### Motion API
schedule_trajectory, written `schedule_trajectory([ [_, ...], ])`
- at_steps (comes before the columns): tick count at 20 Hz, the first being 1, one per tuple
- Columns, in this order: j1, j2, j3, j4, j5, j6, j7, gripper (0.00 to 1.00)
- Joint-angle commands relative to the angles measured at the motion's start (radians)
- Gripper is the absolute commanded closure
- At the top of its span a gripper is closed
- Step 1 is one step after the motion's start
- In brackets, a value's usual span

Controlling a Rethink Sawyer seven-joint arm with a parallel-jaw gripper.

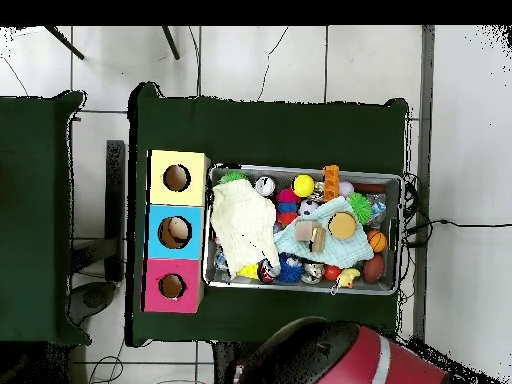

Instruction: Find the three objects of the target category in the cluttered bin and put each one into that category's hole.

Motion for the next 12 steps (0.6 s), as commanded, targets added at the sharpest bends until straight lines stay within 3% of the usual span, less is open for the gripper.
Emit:
schedule_trajectory([
  [1,0.073,0.187,-0.075,0.07,-0.005,-0.285,0.302,0.0],
  [6,0.138,0.366,-0.132,0.11,-0.014,-0.524,0.362,0.0],
  [12,0.201,0.568,-0.163,0.115,0.035,-0.763,0.404,0.0],
])
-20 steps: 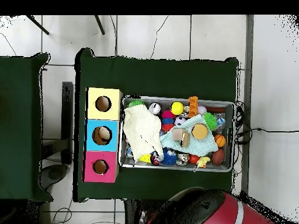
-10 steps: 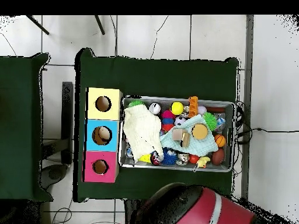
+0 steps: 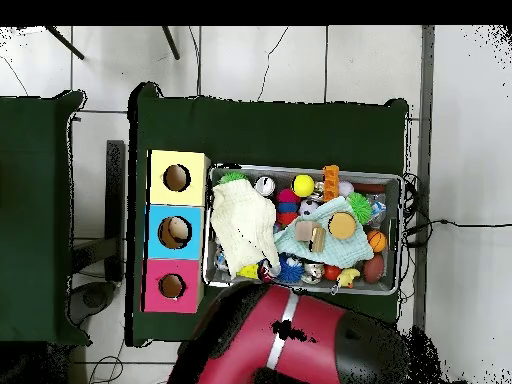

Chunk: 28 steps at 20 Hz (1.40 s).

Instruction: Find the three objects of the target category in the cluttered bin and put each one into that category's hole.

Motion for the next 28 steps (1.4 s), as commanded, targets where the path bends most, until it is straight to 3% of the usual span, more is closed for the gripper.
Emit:
schedule_trajectory([
  [1,0.039,0.373,-0.076,0.101,0.016,0.076,0.347,0.0],
  [13,0.068,0.574,-0.084,0.1,0.101,-0.134,0.341,0.0],
  [22,0.072,0.614,-0.089,0.094,0.11,-0.178,0.353,0.0],
  [28,0.064,0.589,-0.086,0.108,0.125,-0.156,0.333,0.0],
])
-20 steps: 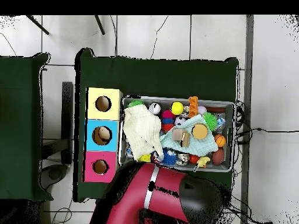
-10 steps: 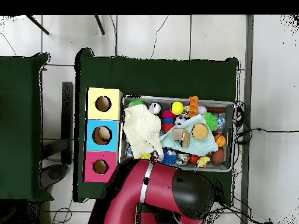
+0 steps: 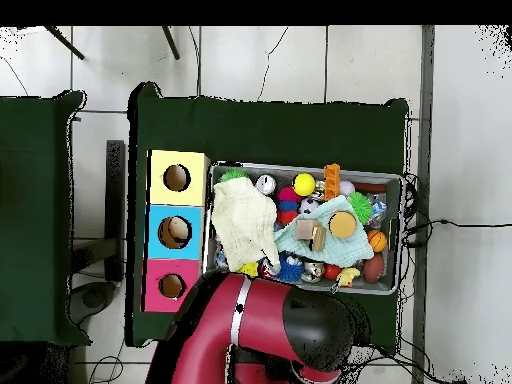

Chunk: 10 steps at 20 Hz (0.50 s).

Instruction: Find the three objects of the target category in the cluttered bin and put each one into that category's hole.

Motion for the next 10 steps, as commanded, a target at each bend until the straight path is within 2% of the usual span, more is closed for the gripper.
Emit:
schedule_trajectory([
  [1,-0.037,0.392,-0.043,0.276,-0.065,0.566,0.238,0.0],
  [7,-0.083,0.324,-0.041,0.262,-0.109,0.691,0.188,0.0],
  [10,-0.165,0.278,-0.017,0.261,-0.114,0.851,0.161,0.0],
])
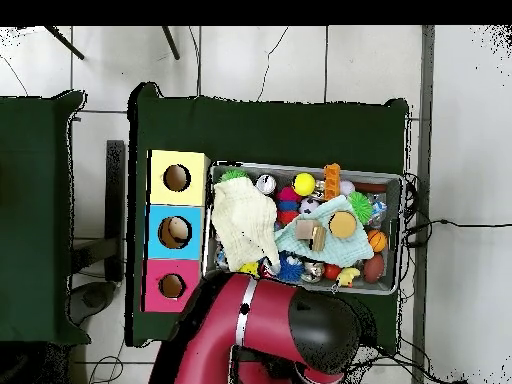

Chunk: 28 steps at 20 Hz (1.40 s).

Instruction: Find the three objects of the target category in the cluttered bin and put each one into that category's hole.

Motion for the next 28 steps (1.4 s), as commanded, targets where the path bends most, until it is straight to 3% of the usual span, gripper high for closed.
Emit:
schedule_trajectory([
  [1,-0.163,0.281,-0.015,0.264,-0.093,0.866,0.151,0.0],
  [8,-0.34,0.18,0.048,0.238,-0.138,1.26,0.075,0.0],
  [10,-0.364,0.16,0.059,0.235,-0.14,1.322,0.055,0.0],
  [19,-0.373,0.049,0.095,0.252,-0.134,1.455,0.05,0.0],
  [28,-0.336,0.02,0.075,0.245,-0.154,1.37,0.076,0.0],
])
